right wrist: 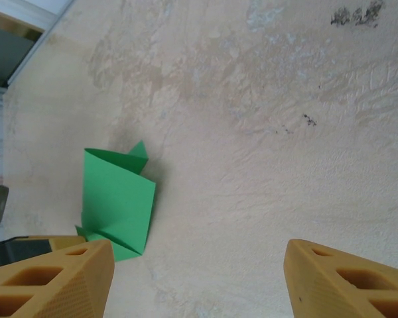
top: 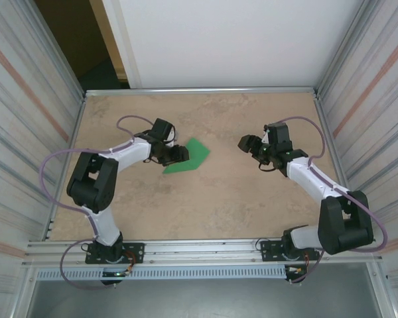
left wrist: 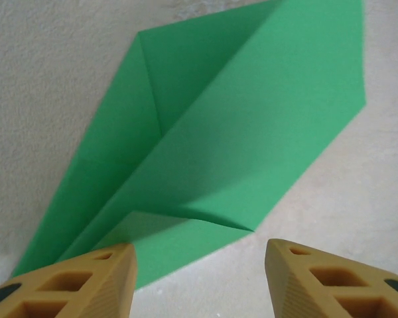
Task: Fold a paper plane with a square sheet of paper (pick it up from the middle)
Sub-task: Move the paper to the center of the table.
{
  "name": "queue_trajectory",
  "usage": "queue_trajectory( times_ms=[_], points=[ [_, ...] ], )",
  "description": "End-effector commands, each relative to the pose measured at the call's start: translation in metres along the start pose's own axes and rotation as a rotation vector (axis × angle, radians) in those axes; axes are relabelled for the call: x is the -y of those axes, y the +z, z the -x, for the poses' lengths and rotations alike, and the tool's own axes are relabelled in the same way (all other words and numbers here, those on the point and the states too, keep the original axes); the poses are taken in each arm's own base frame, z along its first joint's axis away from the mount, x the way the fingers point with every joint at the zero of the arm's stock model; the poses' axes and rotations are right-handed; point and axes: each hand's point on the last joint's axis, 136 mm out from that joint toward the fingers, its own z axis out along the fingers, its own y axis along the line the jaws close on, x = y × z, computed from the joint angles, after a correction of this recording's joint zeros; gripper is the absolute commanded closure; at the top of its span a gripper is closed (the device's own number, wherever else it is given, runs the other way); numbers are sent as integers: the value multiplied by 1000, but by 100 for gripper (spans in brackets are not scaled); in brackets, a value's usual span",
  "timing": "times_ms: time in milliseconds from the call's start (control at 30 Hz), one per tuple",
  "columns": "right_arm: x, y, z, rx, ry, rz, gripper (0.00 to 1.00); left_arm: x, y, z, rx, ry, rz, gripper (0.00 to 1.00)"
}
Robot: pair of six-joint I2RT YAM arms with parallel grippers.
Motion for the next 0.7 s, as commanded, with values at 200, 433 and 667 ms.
queue_trajectory(
  times_ms=[200,433,667],
  points=[
    [-24,24,-24,-104,35,64,32,-15,17,13,6,-109,-9,46],
    [-39,47,-59,-220,112,64,34,-11,31,-17,-87,-265,-70,51],
    [-39,67,-96,-309,196,25,36,17,42,-56,-158,-363,-107,58]
  ],
)
